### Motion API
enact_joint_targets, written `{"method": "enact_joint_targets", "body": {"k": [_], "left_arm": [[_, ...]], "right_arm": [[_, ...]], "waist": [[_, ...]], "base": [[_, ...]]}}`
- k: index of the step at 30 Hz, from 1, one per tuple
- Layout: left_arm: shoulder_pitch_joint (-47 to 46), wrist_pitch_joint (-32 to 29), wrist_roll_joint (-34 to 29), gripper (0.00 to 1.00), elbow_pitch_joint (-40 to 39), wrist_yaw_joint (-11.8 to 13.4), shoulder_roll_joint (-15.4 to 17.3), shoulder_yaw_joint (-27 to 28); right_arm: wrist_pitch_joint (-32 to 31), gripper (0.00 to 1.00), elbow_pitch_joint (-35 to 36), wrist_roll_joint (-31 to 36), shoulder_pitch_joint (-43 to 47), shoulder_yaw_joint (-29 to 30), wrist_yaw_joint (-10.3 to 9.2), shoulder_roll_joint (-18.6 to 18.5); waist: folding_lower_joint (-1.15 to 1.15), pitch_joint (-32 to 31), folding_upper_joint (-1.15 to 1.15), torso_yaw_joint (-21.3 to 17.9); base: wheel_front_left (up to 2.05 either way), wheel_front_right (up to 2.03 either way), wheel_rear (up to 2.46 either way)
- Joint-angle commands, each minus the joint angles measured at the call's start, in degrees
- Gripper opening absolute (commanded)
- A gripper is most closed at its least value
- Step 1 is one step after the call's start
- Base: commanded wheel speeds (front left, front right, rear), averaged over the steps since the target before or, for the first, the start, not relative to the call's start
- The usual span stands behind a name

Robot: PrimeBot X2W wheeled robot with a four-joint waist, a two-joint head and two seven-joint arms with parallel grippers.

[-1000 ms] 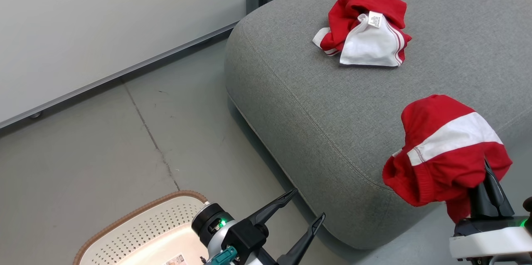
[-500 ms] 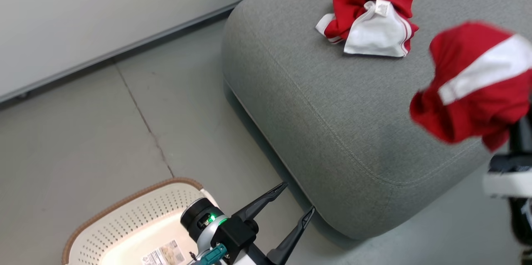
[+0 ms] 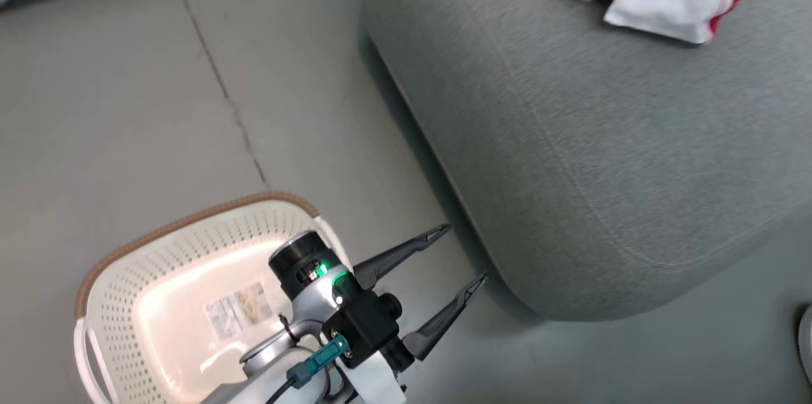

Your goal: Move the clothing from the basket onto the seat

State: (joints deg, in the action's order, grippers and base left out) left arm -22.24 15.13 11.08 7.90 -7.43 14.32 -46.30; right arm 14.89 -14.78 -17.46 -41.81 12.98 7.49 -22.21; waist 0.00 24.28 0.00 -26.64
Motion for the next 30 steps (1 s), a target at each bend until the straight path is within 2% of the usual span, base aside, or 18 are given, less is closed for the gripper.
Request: {"method": "enact_joint_targets", "body": {"k": [1,6,10,17,22,24,30], "left_arm": [[-1.22,-0.02,-0.25,1.0,-0.31,-0.06,0.61,-0.1],[-3.45,-0.02,-0.44,1.0,-1.2,-0.06,1.27,-0.68],[-4.49,-0.02,-0.86,1.0,-1.61,-0.06,2.23,-1.09],[-5.89,-0.02,-0.72,1.0,-1.87,-0.06,1.94,-1.82],[-6.02,-0.02,-1.05,1.0,-2.12,-0.06,1.48,-1.17],[-5.9,-0.02,-0.83,1.0,-1.77,-0.06,1.45,-0.82],[-6.53,-0.02,-1.02,1.0,-1.69,-0.06,1.34,-0.71]], "right_arm": [[0.28,0.0,-1.38,-0.16,-1.69,0.92,0.02,-0.72],[0.28,0.0,-10.54,-1.85,-8.88,3.96,0.02,-3.59],[0.29,0.0,-20.02,-3.48,-14.86,6.42,0.02,-3.1],[0.28,0.0,-34.2,0.05,-21.24,7.15,0.02,-5.34],[0.29,0.0,-43.49,2.42,-23.2,8.44,0.02,-5.12],[0.29,0.0,-48.65,1.5,-24.35,10.34,0.02,-4.13],[0.28,0.0,-52.62,6.28,-25.81,8.74,0.02,-4.36]], "waist": [[0.0,3.87,0.0,2.84],[0.0,8.21,0.0,5.48],[0.0,11.11,0.0,6.91],[0.0,14.26,0.0,9.7],[0.0,15.7,0.0,10.83],[0.0,16.2,0.0,10.98],[0.0,17.29,0.0,11.58]], "base": [[0.0,0.0,0.0],[0.0,0.0,0.0],[0.0,0.0,0.0],[0.0,0.0,0.0],[0.0,0.0,0.0],[0.0,0.0,0.0],[0.0,0.0,0.0]]}}
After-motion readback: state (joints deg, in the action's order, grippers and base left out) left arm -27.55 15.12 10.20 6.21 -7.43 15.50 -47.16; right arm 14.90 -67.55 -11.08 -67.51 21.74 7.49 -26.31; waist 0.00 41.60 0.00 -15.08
